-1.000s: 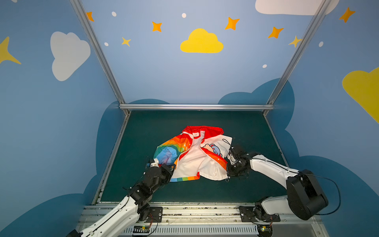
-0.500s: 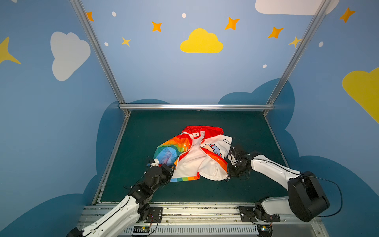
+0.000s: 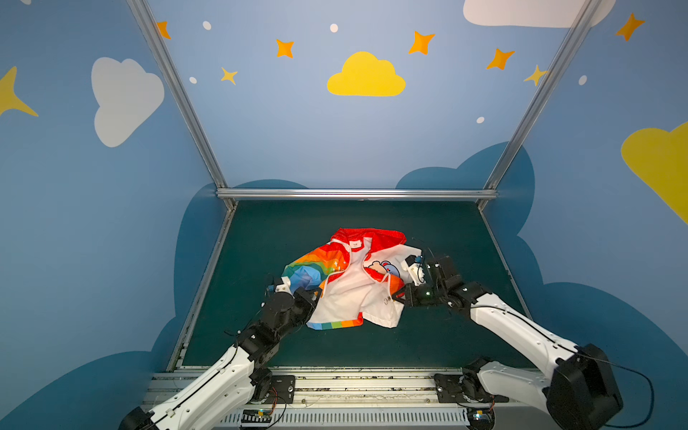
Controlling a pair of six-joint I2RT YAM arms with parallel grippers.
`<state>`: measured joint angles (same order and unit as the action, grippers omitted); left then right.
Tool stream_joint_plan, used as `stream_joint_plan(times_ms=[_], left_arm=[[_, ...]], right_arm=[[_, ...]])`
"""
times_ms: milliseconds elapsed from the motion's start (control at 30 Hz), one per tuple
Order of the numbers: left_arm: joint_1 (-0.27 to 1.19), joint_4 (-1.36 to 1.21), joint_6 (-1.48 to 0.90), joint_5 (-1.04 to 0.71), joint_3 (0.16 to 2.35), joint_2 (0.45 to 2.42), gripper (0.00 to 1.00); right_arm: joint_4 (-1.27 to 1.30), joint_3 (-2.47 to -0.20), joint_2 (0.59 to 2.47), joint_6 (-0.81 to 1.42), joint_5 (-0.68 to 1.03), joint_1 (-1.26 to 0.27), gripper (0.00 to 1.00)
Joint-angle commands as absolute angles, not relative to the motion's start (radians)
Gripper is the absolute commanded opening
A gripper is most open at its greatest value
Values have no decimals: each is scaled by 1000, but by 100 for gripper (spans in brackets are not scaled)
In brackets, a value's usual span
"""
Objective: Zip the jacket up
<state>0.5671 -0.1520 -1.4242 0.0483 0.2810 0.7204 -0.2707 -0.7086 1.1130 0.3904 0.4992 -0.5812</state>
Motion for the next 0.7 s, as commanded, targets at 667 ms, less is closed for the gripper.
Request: stream_joint_plan(times_ms=[667], left_arm=[[514, -438, -1185, -46, 449, 837, 3]], right_arm=[[1163, -748, 1381, 376, 514, -761, 0]])
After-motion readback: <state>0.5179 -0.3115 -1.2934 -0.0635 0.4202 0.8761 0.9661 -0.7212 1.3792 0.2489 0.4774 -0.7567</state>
